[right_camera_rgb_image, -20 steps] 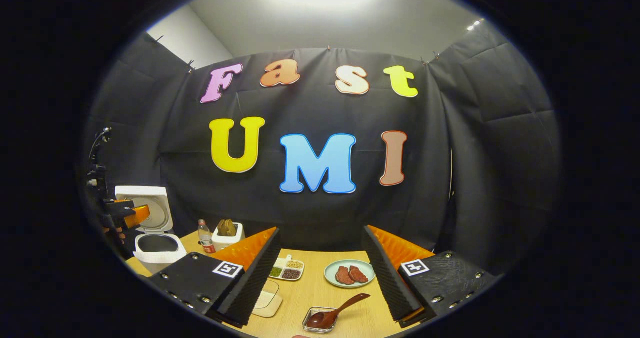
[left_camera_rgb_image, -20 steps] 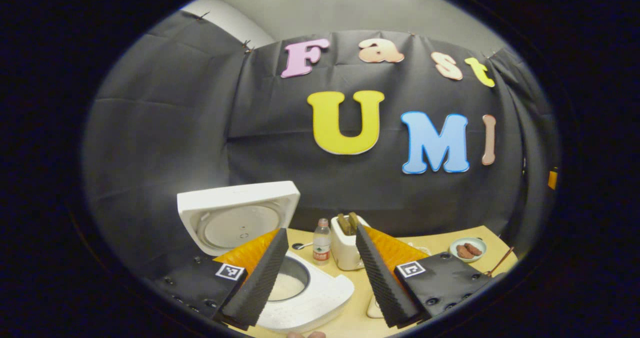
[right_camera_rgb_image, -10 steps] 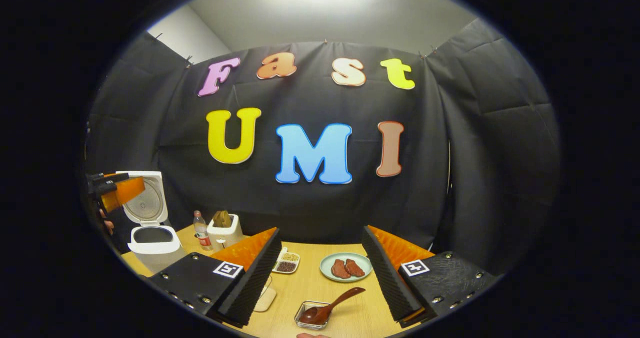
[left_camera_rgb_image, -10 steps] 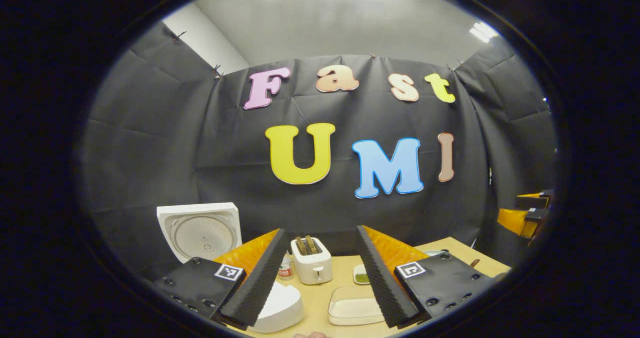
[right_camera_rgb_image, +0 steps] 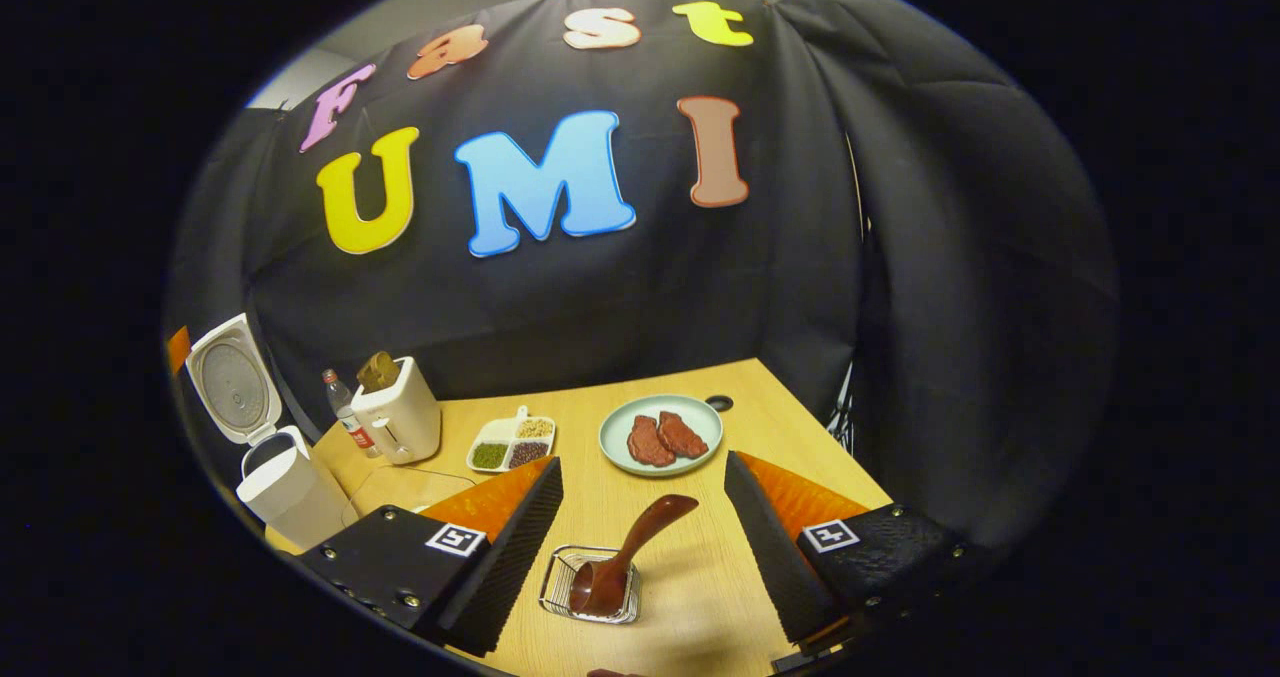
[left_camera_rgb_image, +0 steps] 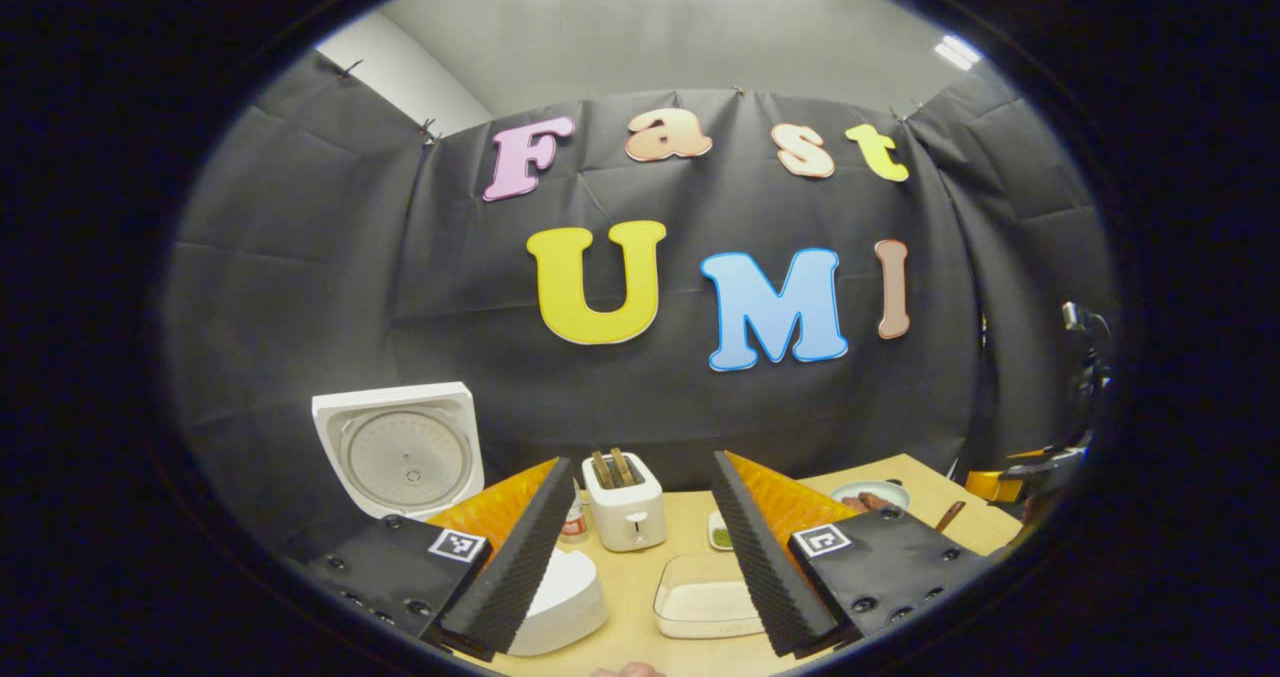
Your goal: Close the left gripper, press the button to open the rice cooker; take a wooden spoon from the chopstick holder with the right hand, scoop a spoonful of rice and pour it into the rice cooker, then put the wooden spoon back into the chopstick holder.
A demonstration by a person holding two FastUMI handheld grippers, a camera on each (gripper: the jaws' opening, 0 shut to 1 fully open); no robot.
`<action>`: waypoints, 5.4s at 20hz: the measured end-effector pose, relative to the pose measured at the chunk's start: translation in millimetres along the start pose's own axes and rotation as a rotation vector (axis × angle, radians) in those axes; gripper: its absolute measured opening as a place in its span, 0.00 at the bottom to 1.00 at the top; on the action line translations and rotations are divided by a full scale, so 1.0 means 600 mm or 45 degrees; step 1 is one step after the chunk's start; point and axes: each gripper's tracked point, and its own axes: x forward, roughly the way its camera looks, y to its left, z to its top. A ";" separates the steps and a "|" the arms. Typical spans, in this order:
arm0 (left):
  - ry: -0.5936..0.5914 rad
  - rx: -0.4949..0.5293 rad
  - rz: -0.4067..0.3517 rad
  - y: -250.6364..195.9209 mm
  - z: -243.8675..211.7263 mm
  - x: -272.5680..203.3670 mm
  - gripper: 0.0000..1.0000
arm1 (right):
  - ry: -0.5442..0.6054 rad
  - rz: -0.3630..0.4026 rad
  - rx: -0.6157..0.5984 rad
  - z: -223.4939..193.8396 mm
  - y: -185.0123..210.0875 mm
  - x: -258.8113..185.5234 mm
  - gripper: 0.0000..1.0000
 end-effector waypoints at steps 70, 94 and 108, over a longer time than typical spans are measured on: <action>0.155 -0.094 0.052 0.271 -0.128 0.011 0.96 | 0.265 0.508 0.926 -0.075 0.408 0.165 0.06; 0.098 -0.073 -0.005 0.363 -0.134 -0.010 0.96 | 0.274 0.867 1.262 0.097 0.565 0.035 0.06; 0.128 -0.074 0.026 0.433 -0.169 -0.042 0.96 | 0.429 1.068 0.957 0.062 0.822 0.073 0.07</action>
